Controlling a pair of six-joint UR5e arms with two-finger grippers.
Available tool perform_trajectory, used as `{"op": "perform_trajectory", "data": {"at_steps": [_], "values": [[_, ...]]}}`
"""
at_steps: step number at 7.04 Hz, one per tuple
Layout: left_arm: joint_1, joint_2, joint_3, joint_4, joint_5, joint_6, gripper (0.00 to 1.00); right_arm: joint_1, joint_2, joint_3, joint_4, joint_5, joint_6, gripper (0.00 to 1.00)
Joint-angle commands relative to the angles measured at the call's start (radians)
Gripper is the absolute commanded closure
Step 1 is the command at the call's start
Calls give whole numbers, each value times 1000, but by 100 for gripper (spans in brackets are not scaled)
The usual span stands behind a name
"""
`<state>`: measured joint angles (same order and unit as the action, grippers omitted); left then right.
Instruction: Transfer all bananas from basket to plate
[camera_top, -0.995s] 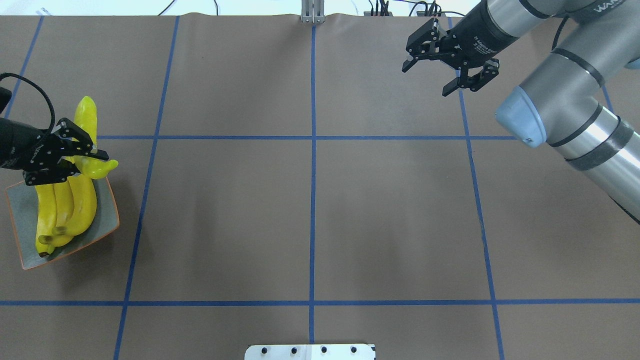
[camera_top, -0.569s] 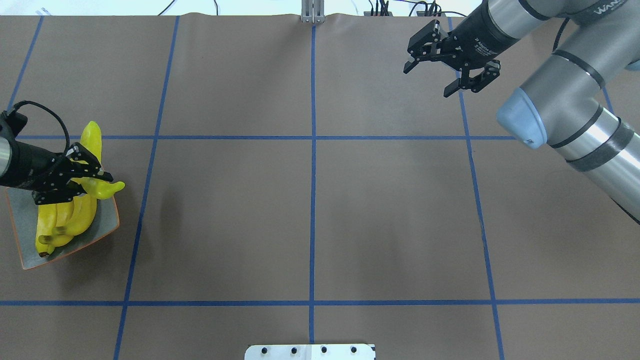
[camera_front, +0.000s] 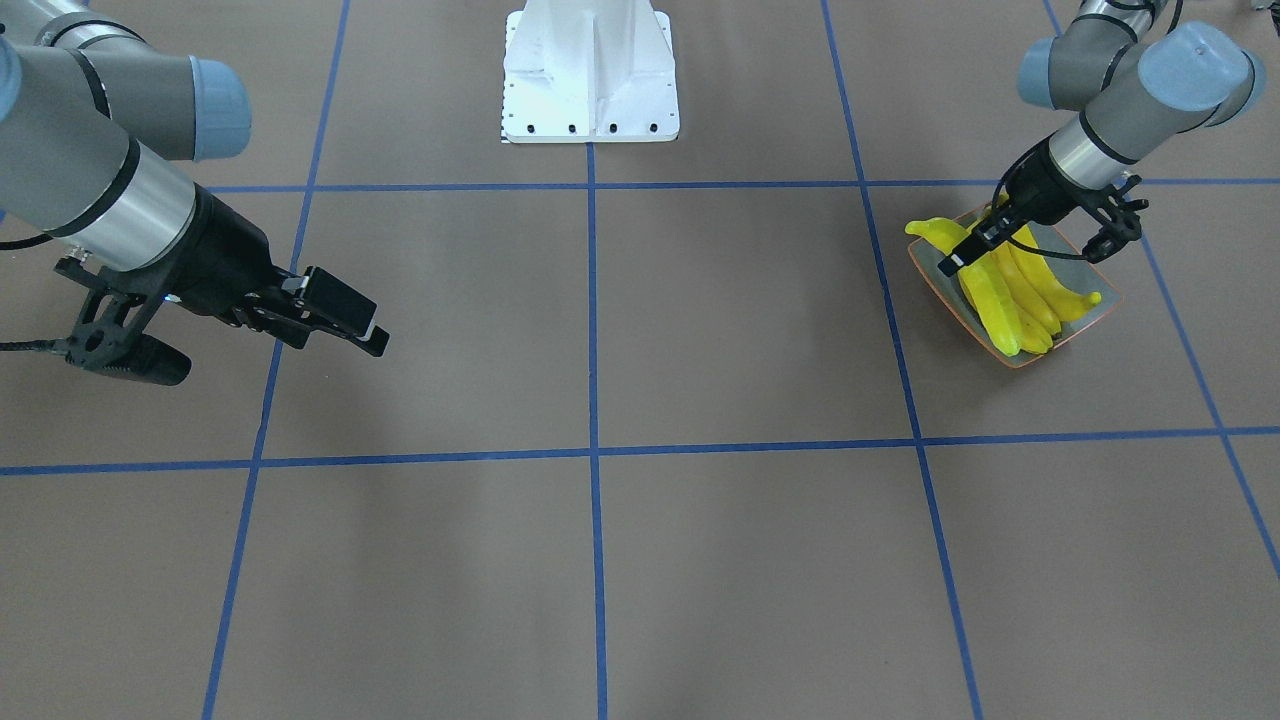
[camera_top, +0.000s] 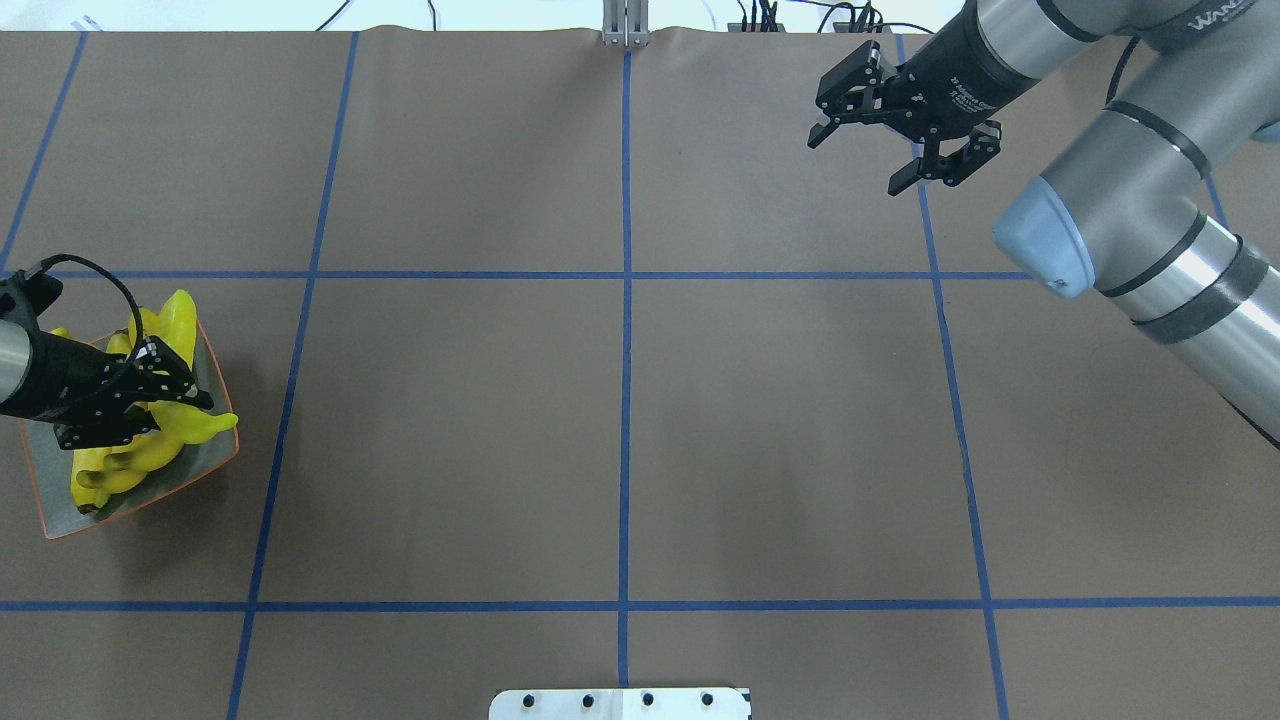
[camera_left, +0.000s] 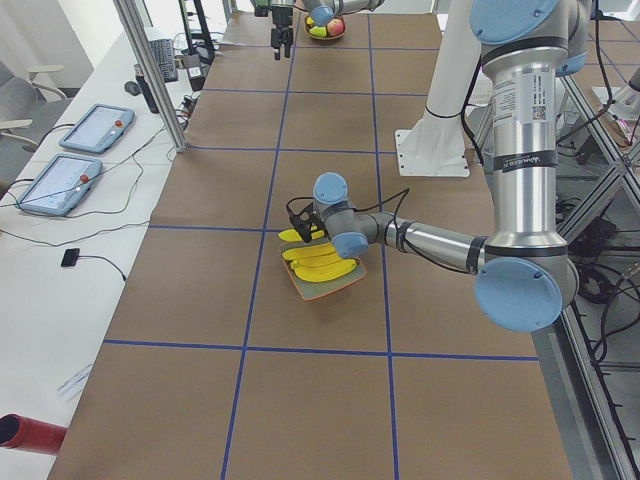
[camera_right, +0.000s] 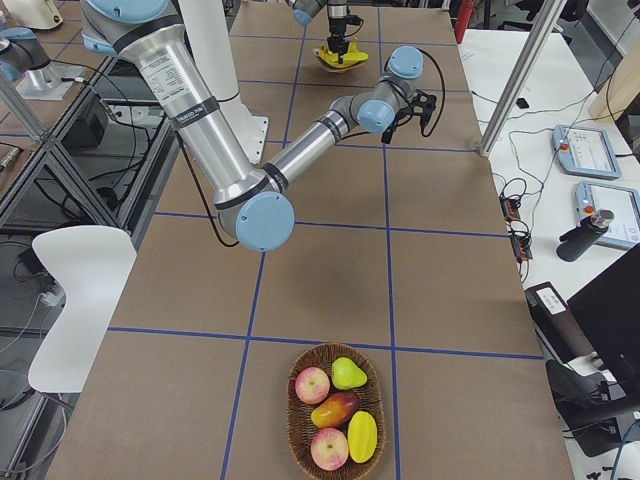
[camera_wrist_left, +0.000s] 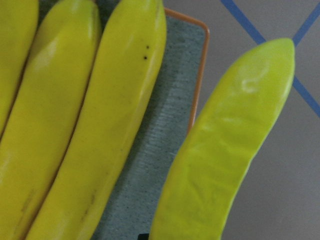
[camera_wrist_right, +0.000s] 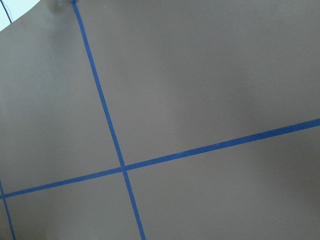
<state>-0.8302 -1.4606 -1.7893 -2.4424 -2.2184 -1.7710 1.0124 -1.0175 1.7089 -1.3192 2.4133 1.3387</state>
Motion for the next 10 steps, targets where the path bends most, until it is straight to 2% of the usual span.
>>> {"op": "perform_trajectory", "data": {"at_steps": [1, 5, 7, 8, 9, 10], "values": [[0, 11, -5, -1, 2, 16, 1, 0, -1, 0, 0, 0, -6, 0], [-15, 6, -15, -1, -1, 18, 0, 0, -4, 0, 0, 0, -10, 0], [-148, -9, -16, 14, -41, 106, 0, 31, -36, 0, -3, -26, -93, 0], [-221, -17, -16, 70, -75, 227, 0, 64, -65, 0, -11, -28, -166, 0], [-290, -59, -18, 205, -76, 398, 0, 101, -113, -2, -17, -28, -253, 0], [-362, -110, -16, 382, -66, 640, 0, 156, -181, -15, -18, -30, -421, 0]]}}
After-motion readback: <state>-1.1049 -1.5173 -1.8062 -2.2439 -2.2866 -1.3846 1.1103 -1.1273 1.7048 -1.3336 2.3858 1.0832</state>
